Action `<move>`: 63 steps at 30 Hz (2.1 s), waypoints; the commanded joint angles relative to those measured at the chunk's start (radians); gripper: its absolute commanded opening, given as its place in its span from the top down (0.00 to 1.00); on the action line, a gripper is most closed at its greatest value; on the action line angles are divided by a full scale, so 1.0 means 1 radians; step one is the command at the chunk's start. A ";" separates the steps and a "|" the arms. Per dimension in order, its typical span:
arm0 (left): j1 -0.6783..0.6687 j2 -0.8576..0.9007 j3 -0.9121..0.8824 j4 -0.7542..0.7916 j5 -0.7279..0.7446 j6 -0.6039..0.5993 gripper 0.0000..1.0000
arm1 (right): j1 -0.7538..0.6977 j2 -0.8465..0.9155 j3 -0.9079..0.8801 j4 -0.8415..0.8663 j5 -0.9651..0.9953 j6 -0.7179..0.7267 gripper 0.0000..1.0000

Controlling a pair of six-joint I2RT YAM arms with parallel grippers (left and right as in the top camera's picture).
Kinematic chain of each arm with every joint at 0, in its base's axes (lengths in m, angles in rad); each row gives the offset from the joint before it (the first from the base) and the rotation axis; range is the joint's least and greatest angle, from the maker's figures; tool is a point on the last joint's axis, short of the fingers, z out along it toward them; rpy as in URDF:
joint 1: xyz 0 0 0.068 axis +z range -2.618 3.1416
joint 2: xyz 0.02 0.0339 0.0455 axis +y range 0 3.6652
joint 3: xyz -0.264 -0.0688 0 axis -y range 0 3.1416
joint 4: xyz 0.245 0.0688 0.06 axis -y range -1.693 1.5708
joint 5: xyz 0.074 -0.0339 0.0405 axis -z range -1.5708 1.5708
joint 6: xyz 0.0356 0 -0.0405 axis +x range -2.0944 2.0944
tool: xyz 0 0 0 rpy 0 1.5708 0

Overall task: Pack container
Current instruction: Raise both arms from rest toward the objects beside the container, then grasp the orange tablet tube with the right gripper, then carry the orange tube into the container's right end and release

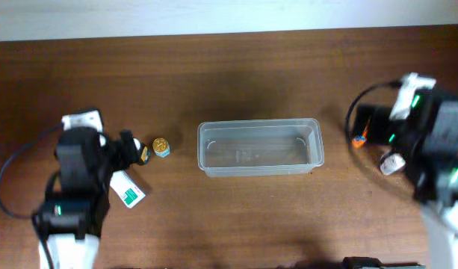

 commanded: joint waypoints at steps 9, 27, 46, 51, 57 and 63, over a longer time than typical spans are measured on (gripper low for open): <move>-0.005 0.235 0.094 -0.064 0.134 -0.002 0.01 | -0.120 0.426 0.280 -0.213 -0.087 -0.002 0.02; -0.005 0.272 0.094 -0.069 0.134 -0.002 0.01 | -0.180 0.779 0.280 -0.198 -0.061 -0.010 0.01; -0.005 0.272 0.094 -0.071 0.134 -0.002 0.00 | -0.179 0.805 0.282 -0.188 -0.062 -0.028 0.72; -0.005 0.272 0.094 -0.071 0.134 -0.002 0.01 | -0.175 0.803 0.307 -0.206 -0.074 -0.028 0.80; -0.005 0.272 0.094 -0.071 0.134 -0.002 0.00 | -0.148 0.745 0.364 -0.253 -0.077 -0.029 0.80; -0.005 0.272 0.094 -0.071 0.134 -0.002 0.01 | -0.060 0.619 0.423 -0.352 -0.176 -0.091 0.80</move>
